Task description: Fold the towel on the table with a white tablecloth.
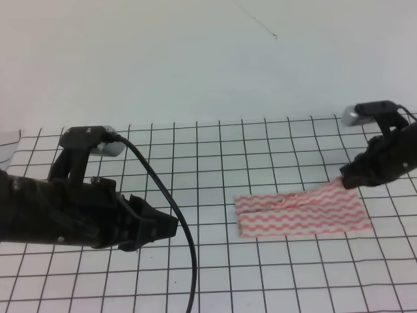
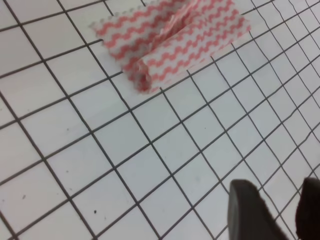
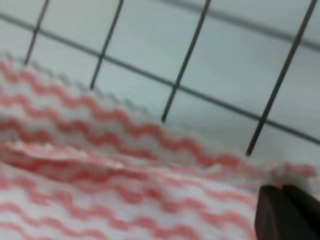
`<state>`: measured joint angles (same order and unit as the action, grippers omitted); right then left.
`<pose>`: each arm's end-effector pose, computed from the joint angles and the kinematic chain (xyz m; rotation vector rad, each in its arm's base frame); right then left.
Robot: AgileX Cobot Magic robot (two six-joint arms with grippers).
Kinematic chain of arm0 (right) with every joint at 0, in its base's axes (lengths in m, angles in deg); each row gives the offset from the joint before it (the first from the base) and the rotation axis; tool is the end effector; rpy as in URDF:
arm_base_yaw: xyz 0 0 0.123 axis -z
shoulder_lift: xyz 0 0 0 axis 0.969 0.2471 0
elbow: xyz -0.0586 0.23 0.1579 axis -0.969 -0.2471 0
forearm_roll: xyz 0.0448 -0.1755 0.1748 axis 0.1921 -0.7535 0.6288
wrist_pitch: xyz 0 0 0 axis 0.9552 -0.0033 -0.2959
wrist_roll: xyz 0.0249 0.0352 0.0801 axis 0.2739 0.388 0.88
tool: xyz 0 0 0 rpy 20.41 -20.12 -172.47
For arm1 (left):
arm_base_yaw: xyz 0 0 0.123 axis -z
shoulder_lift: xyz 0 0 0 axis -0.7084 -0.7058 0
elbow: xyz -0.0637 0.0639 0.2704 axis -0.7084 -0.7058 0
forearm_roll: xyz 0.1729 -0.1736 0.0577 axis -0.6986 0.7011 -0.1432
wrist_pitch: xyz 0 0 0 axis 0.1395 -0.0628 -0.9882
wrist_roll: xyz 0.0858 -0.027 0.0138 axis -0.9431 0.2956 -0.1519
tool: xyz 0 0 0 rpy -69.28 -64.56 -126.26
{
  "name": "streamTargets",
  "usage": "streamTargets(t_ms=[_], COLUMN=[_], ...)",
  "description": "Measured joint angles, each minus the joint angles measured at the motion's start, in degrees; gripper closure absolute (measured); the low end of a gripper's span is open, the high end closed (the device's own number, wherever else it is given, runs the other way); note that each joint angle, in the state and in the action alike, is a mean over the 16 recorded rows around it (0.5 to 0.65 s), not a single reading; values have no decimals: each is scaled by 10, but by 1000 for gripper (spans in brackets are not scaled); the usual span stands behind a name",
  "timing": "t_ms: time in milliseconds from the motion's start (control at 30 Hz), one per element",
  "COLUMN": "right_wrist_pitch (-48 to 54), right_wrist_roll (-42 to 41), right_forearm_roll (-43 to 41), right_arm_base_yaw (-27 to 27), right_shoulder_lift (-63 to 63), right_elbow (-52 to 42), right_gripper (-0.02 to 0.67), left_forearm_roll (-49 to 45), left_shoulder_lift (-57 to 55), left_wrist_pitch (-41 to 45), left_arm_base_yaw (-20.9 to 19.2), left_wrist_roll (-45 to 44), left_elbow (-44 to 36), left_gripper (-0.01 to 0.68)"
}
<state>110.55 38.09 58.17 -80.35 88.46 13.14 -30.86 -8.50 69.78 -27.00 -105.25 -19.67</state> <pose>0.3920 0.0655 0.1543 -0.5487 2.6621 0.4712 0.2174 -0.1247 0.2838 0.5094 2.3453 -0.9171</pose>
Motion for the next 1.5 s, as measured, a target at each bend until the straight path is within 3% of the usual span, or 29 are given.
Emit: streamTargets(t_ms=[433, 767, 1033, 1167, 1500], right_wrist_pitch=[70, 21, 0, 15, 58], right_wrist_roll=[-35, -59, -72, -77, -79], right_forearm_roll=[26, 20, 4, -18, -99], right_arm_base_yaw=[-51, -125, -150, -154, -154], right_shoulder_lift=[4, 19, 37, 46, 57], right_elbow=[38, 50, 75, 85, 93], right_gripper=[649, 649, 642, 614, 441], left_forearm_roll=[0, -5, -13, -18, -22], left_shoulder_lift=[0, 0, 0, 0, 1], left_wrist_pitch=[-28, -35, -34, -33, -32], left_arm_base_yaw=[0, 0, 0, 0, 0], left_wrist_roll=[0, 0, 0, 0, 0], left_elbow=[0, 0, 0, 0, 0], left_gripper=[466, 466, 466, 466, 466])
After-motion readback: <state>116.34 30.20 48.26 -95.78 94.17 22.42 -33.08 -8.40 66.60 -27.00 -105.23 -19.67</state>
